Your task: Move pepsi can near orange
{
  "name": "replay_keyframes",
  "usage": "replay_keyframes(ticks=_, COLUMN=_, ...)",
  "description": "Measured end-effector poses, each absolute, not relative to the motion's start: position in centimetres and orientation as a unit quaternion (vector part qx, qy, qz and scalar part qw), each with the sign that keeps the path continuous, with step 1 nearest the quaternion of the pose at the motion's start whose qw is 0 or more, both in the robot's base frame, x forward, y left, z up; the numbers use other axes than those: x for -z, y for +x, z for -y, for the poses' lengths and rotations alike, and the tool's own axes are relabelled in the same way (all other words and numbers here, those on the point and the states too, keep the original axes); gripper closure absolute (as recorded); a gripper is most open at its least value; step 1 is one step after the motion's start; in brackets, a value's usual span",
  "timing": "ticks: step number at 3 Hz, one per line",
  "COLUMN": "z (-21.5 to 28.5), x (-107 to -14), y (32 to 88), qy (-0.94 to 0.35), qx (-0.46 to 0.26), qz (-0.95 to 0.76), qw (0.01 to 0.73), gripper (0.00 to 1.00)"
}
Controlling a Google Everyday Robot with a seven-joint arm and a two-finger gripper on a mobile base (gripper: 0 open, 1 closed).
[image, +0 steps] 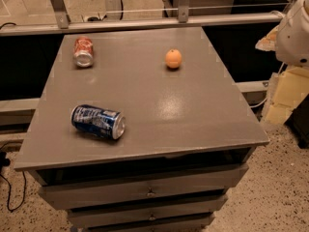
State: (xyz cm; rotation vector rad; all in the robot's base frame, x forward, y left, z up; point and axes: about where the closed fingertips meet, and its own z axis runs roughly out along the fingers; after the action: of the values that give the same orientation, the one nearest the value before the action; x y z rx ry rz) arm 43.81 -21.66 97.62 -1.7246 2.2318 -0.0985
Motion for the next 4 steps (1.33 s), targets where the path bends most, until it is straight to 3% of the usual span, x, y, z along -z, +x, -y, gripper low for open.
replay_keyframes(ticks=2, z=20.9, x=-97.4, y=44.3, qy=-0.607, qx=0.030, qz=-0.776, qw=0.166, gripper=0.00)
replay_keyframes(ticks=4, z=11.3, x=-92.1, y=48.8, qy=-0.634, qx=-0.064, qz=-0.742, qw=0.207, gripper=0.00)
